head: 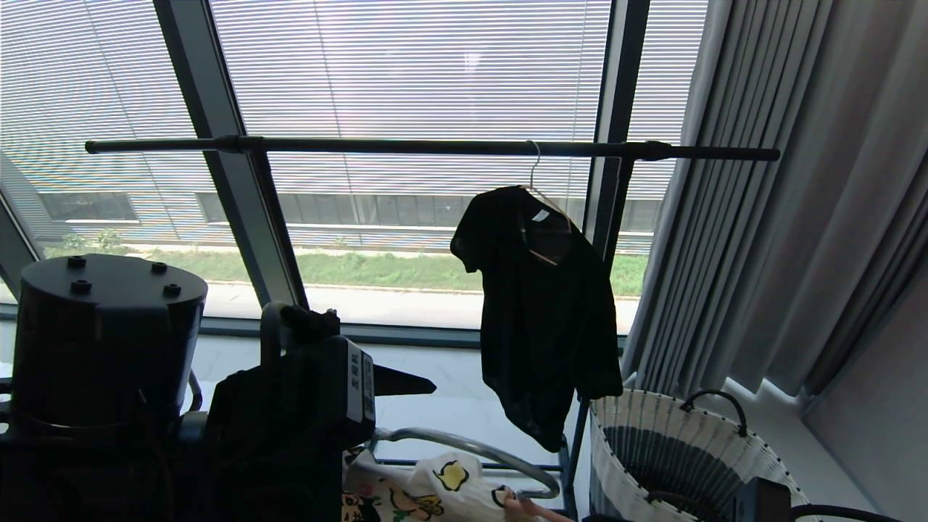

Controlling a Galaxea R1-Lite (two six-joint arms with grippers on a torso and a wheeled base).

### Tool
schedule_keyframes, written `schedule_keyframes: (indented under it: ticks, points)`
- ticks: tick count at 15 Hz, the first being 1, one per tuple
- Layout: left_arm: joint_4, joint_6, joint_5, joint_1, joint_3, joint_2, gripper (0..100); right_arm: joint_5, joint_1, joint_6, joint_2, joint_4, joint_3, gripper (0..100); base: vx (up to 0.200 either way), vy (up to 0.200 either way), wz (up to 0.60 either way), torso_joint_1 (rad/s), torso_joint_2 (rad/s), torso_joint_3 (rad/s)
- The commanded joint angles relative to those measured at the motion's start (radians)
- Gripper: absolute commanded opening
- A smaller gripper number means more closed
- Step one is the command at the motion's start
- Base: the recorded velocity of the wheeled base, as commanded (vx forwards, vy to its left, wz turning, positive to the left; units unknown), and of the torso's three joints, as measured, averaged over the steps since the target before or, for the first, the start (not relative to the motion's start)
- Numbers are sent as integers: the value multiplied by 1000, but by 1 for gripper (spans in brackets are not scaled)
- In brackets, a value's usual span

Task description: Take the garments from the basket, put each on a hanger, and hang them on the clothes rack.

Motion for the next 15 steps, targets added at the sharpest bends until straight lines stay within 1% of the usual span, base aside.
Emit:
schedule_keyframes:
  ticks: [1, 5, 7, 8, 11, 12, 13, 14, 15]
  points:
    - [-2, 0, 11, -1, 1, 10, 0, -2, 15, 2, 13, -3, -5, 0, 0, 0, 0, 0, 0, 0]
    - [-2, 0, 11, -21, 8, 10, 0, -5, 15, 0, 18, -3, -23, 0, 0, 0, 0, 0, 0, 0]
    - [-2, 0, 13, -24, 10, 10, 0, -27, 15, -1, 21, -3, -23, 0, 0, 0, 0, 0, 0, 0]
    - [-2, -2, 26, -21, 19, 10, 0, -48, 17, -3, 22, -3, -23, 100, 0, 0, 0, 0, 0, 0]
    - [-4, -6, 75, 4, 44, 1, 0, -110, 14, -3, 21, -3, -20, 100, 0, 0, 0, 0, 0, 0]
    - [-4, -8, 80, 50, 62, -11, 0, -163, -5, -1, 19, -3, -12, 100, 0, 0, 0, 0, 0, 0]
    - [-4, -11, 80, 100, 80, -20, 0, -191, -31, 0, 18, -3, -2, 100, 0, 0, 0, 0, 0, 0]
    - [-4, -14, 80, 146, 82, -33, 0, -197, -63, 0, 13, -3, 11, 100, 0, 0, 0, 0, 0, 0]
    - [-4, -25, 80, 171, 76, -34, 0, -197, -81, 0, 10, -3, 18, 100, 0, 0, 0, 0, 0, 0]
